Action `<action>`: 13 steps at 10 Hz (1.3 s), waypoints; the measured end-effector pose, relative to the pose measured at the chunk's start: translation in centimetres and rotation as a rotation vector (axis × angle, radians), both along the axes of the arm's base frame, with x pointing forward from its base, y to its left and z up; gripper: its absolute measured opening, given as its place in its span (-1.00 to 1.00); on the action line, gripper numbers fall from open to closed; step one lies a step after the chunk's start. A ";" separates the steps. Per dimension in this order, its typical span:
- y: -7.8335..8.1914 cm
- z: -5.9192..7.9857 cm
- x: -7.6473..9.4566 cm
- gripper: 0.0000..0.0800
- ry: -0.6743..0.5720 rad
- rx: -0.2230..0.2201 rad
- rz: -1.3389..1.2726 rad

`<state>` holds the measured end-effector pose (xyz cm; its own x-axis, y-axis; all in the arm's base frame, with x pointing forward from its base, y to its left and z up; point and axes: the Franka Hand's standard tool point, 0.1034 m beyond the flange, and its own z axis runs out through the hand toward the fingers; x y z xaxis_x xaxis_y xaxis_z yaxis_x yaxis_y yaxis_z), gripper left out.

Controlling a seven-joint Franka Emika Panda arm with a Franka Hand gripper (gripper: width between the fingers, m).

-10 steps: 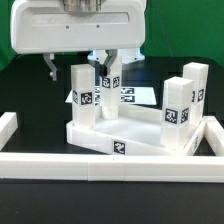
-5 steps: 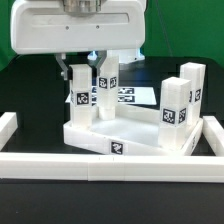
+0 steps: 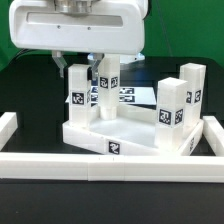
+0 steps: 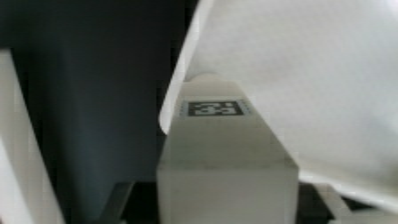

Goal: Assemble desk

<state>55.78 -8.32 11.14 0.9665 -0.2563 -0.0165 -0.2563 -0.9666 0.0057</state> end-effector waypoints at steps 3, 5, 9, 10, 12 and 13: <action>0.0 0.0 0.0 -0.28 -0.012 -0.002 -0.206; 0.0 0.0 0.0 -0.28 -0.012 -0.003 -0.310; -0.1 0.1 -0.4 -0.27 0.002 -0.003 -0.589; -0.2 0.1 -0.5 -0.26 0.003 -0.001 -0.680; -0.4 0.1 -0.7 -0.23 0.006 -0.003 -0.747; -0.4 0.1 -0.7 -0.23 0.006 -0.004 -0.789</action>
Offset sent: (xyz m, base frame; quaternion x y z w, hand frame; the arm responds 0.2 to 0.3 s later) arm 0.0000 0.0000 0.0000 0.0000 0.0000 0.1938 0.9810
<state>55.05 -8.73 11.23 0.4989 -0.8664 -0.0188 -0.8664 -0.4992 0.0129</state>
